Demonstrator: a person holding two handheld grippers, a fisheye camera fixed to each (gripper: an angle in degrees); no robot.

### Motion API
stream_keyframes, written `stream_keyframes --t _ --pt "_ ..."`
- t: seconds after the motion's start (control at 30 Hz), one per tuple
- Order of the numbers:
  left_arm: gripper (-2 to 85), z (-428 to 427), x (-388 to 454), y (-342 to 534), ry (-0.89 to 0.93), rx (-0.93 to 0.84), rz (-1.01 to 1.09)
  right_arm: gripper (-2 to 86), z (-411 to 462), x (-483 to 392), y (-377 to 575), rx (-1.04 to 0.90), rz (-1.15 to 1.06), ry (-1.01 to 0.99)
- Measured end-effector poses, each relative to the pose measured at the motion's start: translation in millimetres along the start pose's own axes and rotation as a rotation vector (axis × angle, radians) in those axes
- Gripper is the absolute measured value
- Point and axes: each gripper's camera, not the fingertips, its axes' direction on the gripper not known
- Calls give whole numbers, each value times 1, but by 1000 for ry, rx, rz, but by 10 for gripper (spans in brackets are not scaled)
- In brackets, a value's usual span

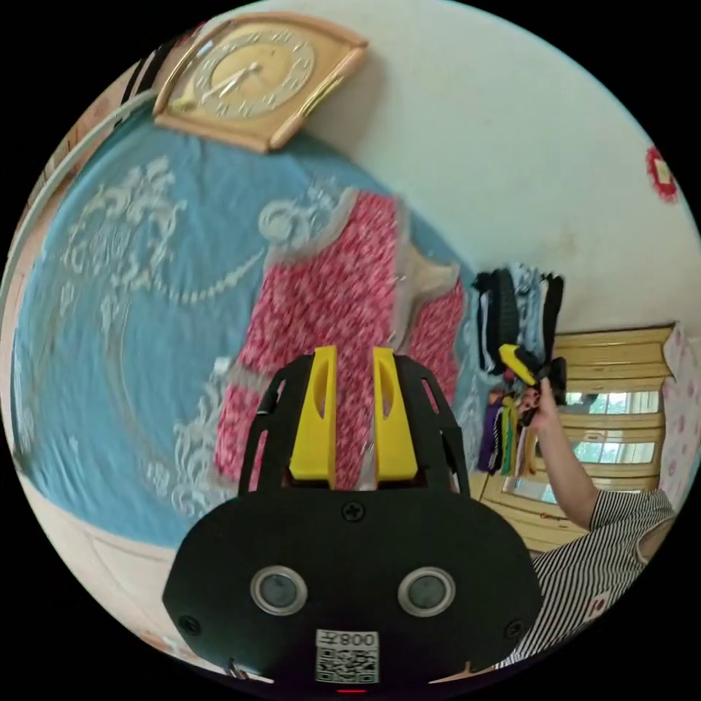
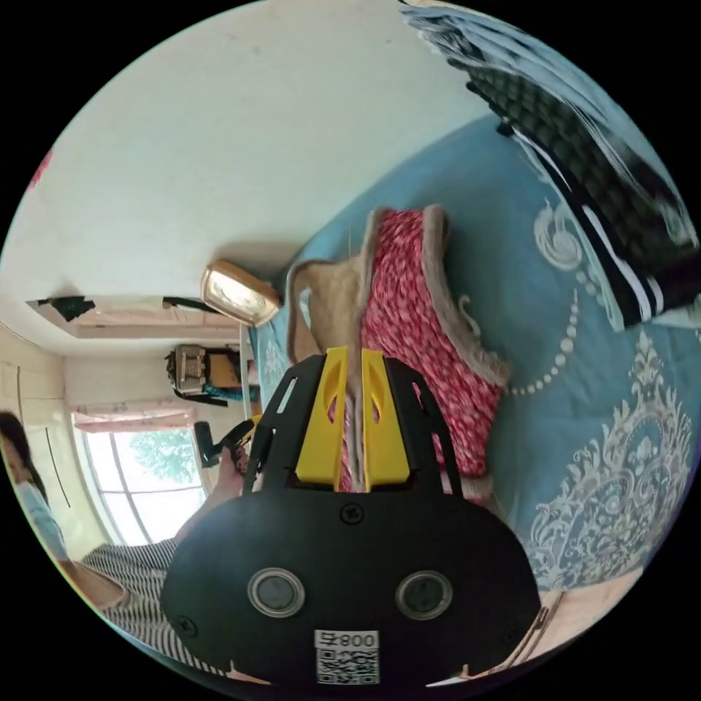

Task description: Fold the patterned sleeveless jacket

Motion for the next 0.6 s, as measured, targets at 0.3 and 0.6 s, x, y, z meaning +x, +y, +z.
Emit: stream_keyframes --t 0.3,0.6 --pt "118 19 -106 95 -92 -159 -331 71 -10 102 160 -255 220 175" --pt "123 47 -139 108 -175 -194 -258 91 -3 125 208 -349 149 210"
